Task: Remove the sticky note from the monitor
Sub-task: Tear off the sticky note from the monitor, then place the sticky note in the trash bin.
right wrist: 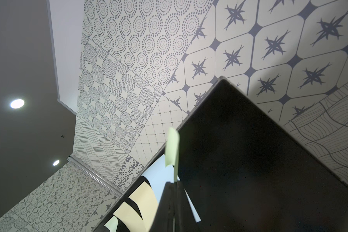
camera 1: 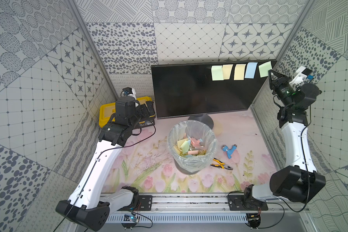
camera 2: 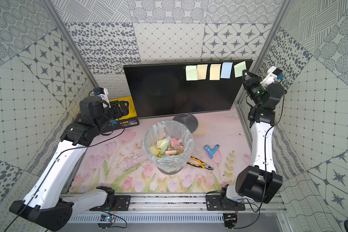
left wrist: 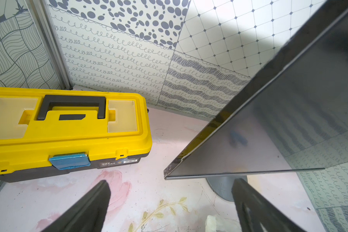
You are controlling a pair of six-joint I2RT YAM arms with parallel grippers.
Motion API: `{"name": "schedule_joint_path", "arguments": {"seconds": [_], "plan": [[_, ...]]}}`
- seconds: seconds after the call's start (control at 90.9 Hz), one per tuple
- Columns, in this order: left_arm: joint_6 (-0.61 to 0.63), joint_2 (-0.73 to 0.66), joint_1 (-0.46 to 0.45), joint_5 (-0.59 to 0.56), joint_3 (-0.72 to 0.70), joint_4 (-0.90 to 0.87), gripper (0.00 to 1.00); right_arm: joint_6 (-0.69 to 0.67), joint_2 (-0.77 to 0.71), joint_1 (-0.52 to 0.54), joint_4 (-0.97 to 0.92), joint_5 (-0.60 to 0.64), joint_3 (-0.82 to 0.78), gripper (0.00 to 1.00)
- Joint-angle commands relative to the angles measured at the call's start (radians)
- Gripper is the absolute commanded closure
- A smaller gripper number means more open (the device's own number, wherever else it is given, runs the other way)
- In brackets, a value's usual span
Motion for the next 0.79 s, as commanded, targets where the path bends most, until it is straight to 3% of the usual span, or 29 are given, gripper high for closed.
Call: {"name": "schedule_joint_path", "arguments": {"seconds": [0.0,0.253,0.462,0.781], "plan": [[0.024,0.006,0.009,0.011,0.019,0.038,0.01,-0.091,-0.053,0.004,0.0,0.035,-0.025,1.0],[0.042,0.012,0.012,0.065,0.039,-0.017,0.01,-0.216,-0.159,0.004,-0.125,0.105,-0.037,1.0],[0.091,0.014,0.013,0.211,0.046,-0.062,0.01,-0.294,-0.259,0.012,-0.205,0.097,-0.034,1.0],[0.146,0.034,0.013,0.441,0.09,-0.143,0.01,-0.505,-0.285,0.217,-0.458,0.045,0.124,1.0]]}}
